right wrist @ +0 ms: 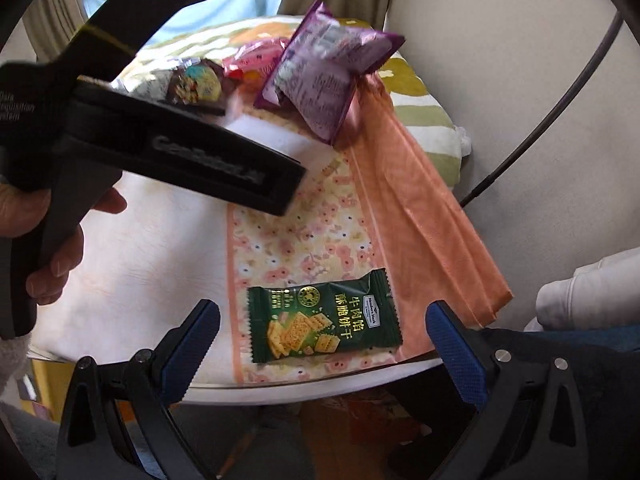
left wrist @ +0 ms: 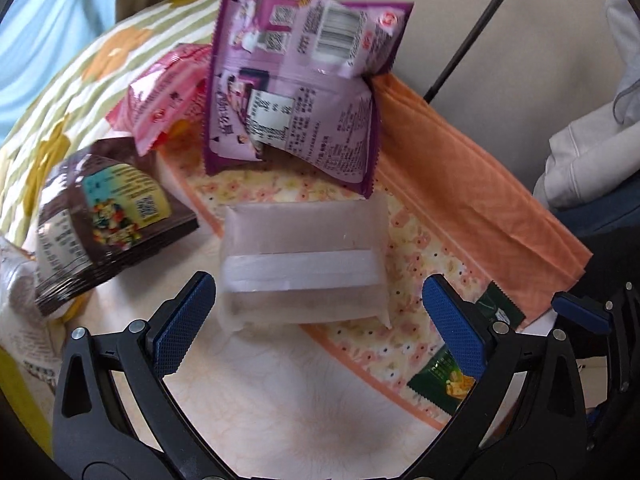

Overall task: Organize snacks
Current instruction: 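Grasp the white translucent pack with left tool while right tool grasps green cracker packet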

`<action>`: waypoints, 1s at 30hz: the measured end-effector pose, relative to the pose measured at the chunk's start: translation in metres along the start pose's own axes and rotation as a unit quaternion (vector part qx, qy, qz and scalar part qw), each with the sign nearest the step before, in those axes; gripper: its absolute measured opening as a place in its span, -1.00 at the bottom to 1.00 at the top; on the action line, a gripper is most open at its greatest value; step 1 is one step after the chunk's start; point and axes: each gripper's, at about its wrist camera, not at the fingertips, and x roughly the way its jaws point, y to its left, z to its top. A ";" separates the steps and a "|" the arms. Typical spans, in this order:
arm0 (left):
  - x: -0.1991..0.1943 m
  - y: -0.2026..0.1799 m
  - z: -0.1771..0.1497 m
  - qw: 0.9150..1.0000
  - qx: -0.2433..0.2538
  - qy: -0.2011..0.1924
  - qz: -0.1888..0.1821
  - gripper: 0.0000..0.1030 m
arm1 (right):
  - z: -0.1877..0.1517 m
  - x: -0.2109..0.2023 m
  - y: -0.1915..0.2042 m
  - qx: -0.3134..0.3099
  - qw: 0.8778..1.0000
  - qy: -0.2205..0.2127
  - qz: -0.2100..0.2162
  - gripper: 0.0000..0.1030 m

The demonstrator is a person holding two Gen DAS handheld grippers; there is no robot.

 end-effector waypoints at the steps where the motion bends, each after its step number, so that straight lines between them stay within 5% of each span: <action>1: 0.005 0.000 0.000 1.000 0.001 0.003 -0.001 0.99 | 0.000 0.005 0.001 -0.003 1.000 0.006 -0.002 0.99; 17: 0.036 0.002 -0.003 1.000 0.009 0.005 0.010 0.97 | 0.015 0.041 0.005 -0.033 0.995 0.089 -0.002 0.98; 25: 0.022 0.015 -0.006 1.000 0.013 -0.018 0.006 0.55 | 0.019 0.046 -0.001 -0.040 0.994 0.101 0.012 0.98; 30: 0.013 0.025 -0.015 1.000 -0.004 -0.021 -0.003 0.48 | 0.022 0.046 -0.010 -0.051 0.994 0.099 0.017 0.97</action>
